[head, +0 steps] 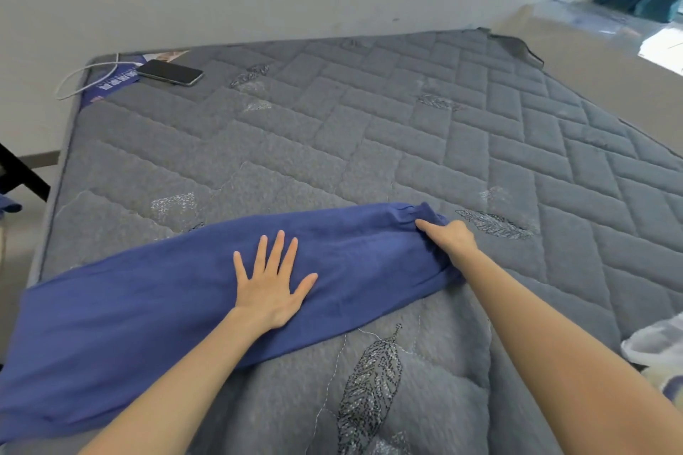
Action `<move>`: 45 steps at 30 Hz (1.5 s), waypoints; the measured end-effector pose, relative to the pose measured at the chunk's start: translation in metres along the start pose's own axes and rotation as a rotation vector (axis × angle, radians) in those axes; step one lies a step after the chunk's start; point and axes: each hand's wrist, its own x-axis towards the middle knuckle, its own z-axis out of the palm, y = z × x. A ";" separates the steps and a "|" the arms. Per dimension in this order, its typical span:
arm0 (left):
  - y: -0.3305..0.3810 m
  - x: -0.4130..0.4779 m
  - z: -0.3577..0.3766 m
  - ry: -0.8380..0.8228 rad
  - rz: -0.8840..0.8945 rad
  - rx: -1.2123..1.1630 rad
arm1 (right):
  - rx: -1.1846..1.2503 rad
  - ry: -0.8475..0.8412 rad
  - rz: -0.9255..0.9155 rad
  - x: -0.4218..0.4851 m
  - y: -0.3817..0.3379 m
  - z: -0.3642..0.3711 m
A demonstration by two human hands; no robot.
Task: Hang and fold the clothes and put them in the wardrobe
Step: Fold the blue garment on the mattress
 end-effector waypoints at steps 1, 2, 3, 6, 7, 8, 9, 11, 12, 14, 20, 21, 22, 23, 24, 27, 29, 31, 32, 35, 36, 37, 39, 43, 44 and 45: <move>0.000 0.000 -0.002 -0.010 0.001 -0.012 | 0.045 -0.013 -0.006 -0.001 -0.003 -0.002; -0.001 0.000 -0.004 -0.014 0.011 -0.029 | 0.065 -0.009 -0.018 -0.004 -0.008 -0.003; -0.001 -0.001 -0.007 -0.005 0.027 -0.051 | 0.068 0.004 -0.042 -0.007 -0.013 -0.004; -0.007 -0.006 -0.017 0.084 0.075 -0.115 | 0.053 0.006 -0.172 -0.022 -0.034 -0.004; -0.011 -0.008 -0.020 0.112 0.083 -0.143 | 0.059 -0.019 -0.216 -0.029 -0.043 -0.003; -0.015 -0.011 -0.024 0.134 0.084 -0.183 | 0.064 -0.053 -0.260 -0.038 -0.052 -0.001; -0.020 -0.014 -0.027 0.153 0.081 -0.232 | 0.071 -0.090 -0.310 -0.047 -0.062 0.003; -0.031 -0.020 -0.032 0.194 0.078 -0.351 | 0.078 -0.163 -0.425 -0.067 -0.080 0.017; -0.037 -0.022 -0.034 0.212 0.079 -0.420 | 0.065 -0.195 -0.482 -0.078 -0.088 0.027; -0.050 -0.029 -0.038 0.224 0.062 -0.562 | 0.003 -0.245 -0.560 -0.101 -0.100 0.051; -0.087 -0.049 -0.037 0.188 -0.055 -0.733 | -0.152 -0.600 -0.563 -0.156 -0.105 0.116; -0.091 -0.051 -0.036 0.197 -0.055 -0.736 | -0.118 -0.660 -0.533 -0.159 -0.105 0.118; -0.094 -0.053 -0.035 0.208 -0.059 -0.741 | -0.090 -0.649 -0.531 -0.160 -0.105 0.118; -0.095 -0.055 -0.034 0.221 -0.068 -0.749 | -0.068 -0.571 -0.556 -0.160 -0.104 0.116; -0.094 -0.057 -0.034 0.237 -0.077 -0.763 | -0.059 -0.449 -0.588 -0.158 -0.103 0.112; -0.081 -0.059 -0.034 0.320 -0.045 -0.767 | -0.072 -0.085 -0.631 -0.142 -0.089 0.098; -0.069 -0.058 -0.032 0.326 0.015 -0.668 | -0.101 -0.032 -0.562 -0.129 -0.076 0.092; -0.058 -0.056 -0.026 0.258 0.074 -0.497 | -0.171 -0.105 -0.425 -0.120 -0.061 0.091; -0.055 -0.055 -0.022 0.205 0.091 -0.408 | -0.207 -0.142 -0.378 -0.117 -0.055 0.091; -0.055 -0.054 -0.010 0.047 0.090 -0.241 | -0.179 -0.177 -0.342 -0.111 -0.045 0.096; -0.058 -0.055 -0.007 0.022 0.088 -0.220 | -0.137 -0.196 -0.341 -0.110 -0.045 0.097; -0.061 -0.056 -0.004 0.013 0.092 -0.211 | -0.092 -0.229 -0.334 -0.109 -0.047 0.099; -0.066 -0.057 -0.001 0.024 0.107 -0.227 | 0.004 -0.296 -0.314 -0.109 -0.050 0.102; -0.072 -0.056 -0.003 0.024 0.118 -0.285 | 0.066 -0.299 -0.355 -0.108 -0.049 0.108; -0.071 -0.056 -0.004 0.019 0.119 -0.289 | 0.068 -0.263 -0.387 -0.105 -0.048 0.109; -0.070 -0.055 -0.006 0.015 0.121 -0.292 | 0.078 -0.227 -0.406 -0.103 -0.047 0.107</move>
